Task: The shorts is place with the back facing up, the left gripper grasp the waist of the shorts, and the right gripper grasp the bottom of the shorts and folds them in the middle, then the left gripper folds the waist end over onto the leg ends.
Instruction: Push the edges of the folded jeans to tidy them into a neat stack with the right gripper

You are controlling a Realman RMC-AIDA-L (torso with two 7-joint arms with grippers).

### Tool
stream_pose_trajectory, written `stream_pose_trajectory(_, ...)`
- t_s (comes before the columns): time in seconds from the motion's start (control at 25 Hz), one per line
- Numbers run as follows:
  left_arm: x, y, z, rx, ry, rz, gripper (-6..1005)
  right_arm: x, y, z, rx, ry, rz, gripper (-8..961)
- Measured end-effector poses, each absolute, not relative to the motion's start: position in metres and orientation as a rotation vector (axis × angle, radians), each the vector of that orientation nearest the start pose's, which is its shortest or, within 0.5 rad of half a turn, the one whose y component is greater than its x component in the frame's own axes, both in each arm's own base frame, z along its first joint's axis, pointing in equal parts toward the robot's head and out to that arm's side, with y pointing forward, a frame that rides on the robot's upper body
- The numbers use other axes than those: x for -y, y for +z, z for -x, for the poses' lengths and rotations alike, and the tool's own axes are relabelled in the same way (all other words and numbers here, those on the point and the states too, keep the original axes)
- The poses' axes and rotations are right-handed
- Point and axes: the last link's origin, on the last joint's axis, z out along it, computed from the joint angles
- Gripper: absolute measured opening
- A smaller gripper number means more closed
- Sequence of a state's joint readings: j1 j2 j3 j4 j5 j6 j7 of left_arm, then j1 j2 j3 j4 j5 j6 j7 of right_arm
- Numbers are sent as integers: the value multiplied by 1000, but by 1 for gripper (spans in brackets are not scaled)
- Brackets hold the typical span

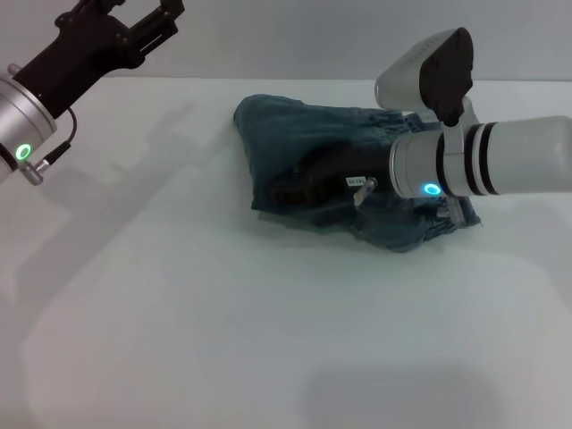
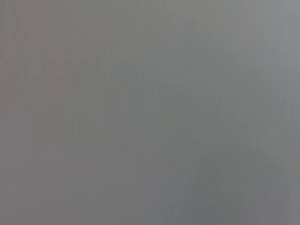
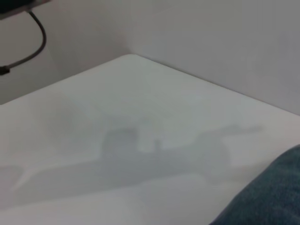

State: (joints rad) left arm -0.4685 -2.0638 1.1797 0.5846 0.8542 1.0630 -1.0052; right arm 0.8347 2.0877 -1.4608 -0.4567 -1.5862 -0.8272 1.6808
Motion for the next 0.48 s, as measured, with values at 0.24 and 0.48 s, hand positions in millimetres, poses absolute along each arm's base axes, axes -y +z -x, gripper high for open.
stream_pose_trajectory(0.24, -390, 31, 245, 539, -1051, 1977, 846, -380, -105, -174, -630, 368, 2871, 676)
stream_pose_trajectory(0.48, -386, 34, 253, 554, -1042, 1957, 846, -347, -78, -183, -474, 635, 2913, 676)
